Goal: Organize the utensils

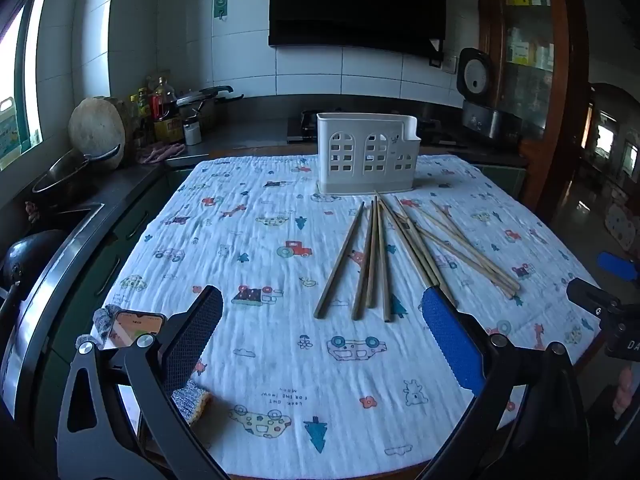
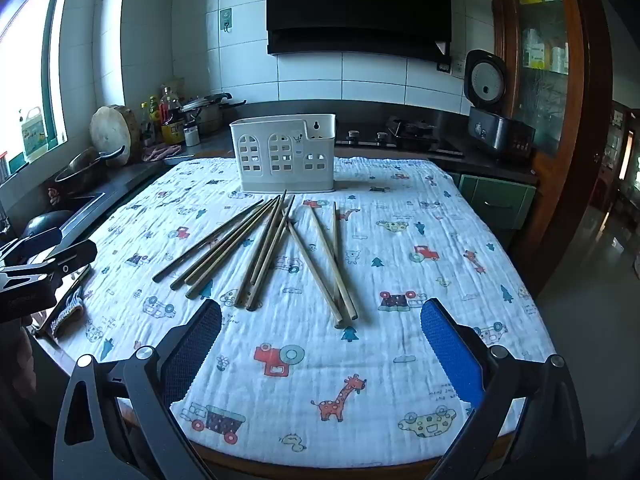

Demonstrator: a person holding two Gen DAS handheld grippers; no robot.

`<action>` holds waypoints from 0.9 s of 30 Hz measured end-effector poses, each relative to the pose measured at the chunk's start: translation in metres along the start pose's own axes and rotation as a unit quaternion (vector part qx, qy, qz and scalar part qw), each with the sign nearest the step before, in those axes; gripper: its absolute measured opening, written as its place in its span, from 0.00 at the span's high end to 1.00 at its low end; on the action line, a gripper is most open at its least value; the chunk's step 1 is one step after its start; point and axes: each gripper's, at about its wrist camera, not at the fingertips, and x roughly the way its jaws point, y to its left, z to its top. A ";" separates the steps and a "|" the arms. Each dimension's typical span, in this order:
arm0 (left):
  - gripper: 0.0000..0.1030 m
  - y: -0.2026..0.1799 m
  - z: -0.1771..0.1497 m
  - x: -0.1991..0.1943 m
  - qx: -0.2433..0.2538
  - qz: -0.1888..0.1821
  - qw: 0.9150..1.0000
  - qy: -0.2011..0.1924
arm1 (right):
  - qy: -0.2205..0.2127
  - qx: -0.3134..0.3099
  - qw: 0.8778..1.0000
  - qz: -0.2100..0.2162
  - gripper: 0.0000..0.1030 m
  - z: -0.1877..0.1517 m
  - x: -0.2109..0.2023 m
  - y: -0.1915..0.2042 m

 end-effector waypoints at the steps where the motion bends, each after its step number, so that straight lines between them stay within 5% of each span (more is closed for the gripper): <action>1: 0.05 0.000 0.000 -0.001 -0.001 0.002 1.000 -0.002 | -0.001 -0.001 1.000 0.001 0.06 0.000 0.000 0.000; 4: 0.05 0.000 0.001 0.006 -0.013 -0.014 1.000 0.018 | -0.001 -0.004 1.000 0.001 0.06 0.000 0.000 -0.001; 27: 0.05 -0.005 0.001 -0.003 -0.004 -0.022 1.000 -0.001 | -0.003 0.003 1.000 0.004 0.06 0.002 -0.002 0.001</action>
